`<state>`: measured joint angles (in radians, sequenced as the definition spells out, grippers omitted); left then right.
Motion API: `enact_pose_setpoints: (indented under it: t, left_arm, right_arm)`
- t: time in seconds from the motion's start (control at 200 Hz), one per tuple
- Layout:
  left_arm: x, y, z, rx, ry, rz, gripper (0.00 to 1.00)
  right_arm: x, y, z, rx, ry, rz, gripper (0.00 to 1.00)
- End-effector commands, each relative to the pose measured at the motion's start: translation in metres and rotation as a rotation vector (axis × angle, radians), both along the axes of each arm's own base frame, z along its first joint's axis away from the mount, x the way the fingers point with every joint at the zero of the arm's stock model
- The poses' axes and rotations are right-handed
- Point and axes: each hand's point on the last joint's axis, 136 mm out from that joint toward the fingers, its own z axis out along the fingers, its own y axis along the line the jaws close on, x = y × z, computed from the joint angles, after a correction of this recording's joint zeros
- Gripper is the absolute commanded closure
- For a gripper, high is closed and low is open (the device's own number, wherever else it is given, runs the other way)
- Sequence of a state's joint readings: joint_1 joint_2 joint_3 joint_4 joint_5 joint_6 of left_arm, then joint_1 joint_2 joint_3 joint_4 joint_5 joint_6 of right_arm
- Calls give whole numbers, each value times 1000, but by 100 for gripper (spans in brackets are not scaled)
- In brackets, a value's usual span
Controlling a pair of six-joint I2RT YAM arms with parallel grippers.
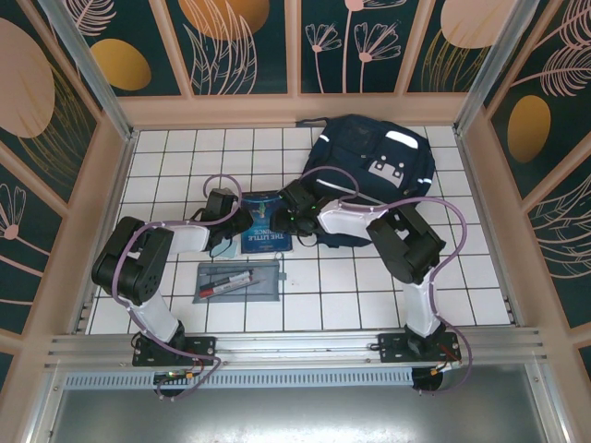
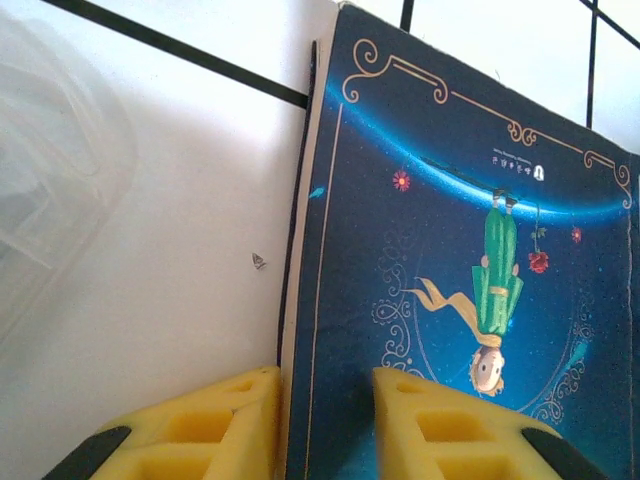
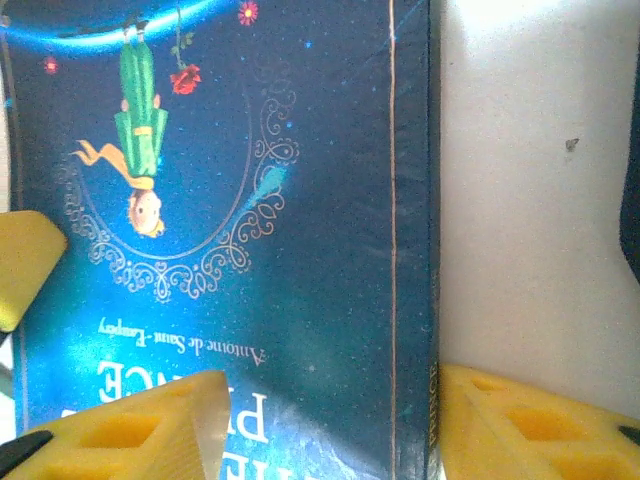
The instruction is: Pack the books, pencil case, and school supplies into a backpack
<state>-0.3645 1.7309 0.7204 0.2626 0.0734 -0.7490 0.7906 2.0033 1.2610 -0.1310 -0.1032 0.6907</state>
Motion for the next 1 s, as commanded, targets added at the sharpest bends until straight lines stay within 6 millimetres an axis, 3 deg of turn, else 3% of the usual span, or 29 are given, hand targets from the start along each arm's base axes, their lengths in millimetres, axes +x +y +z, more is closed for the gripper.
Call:
enact_pose_setpoints:
  t: [0.0, 0.235, 0.3, 0.535, 0.616, 0.666, 0.716, 0.801, 0.846, 0.886, 0.996]
  left_arm:
    - [-24, -4, -38, -18, 126, -22, 71]
    - [-23, -5, -36, -31, 124, -15, 72]
    - [-23, -6, -37, -38, 126, -12, 72]
    - [-22, -10, -34, -68, 123, -8, 72]
    - [-22, -11, -32, -87, 122, -5, 72]
    - [-22, -12, -29, -99, 117, -4, 71]
    - [-22, -14, -24, -114, 112, -8, 58]
    - [-17, -20, -9, -146, 85, -21, 21]
    - [-12, -24, 3, -158, 60, -33, 7]
    - [-7, -27, 11, -168, 41, -43, 2]
    - [9, -39, 62, -223, -75, -91, 2]
  right_arm:
    - [-28, 52, 31, 280, 49, 164, 45]
    - [-25, 51, 93, 438, -39, 196, 46]
    - [-28, 53, 100, 460, -49, 214, 46]
    - [-21, 50, 64, 397, -11, 169, 53]
    - [-14, 52, 58, 380, -17, 152, 67]
    - [-10, 53, 59, 375, -29, 149, 83]
    - [-6, 52, 63, 372, -39, 150, 100]
    - [-1, 46, 75, 368, -59, 154, 100]
    - [1, 39, 84, 366, -72, 155, 100]
    - [3, 32, 94, 368, -88, 153, 100]
    - [7, 8, 129, 393, -135, 169, 100]
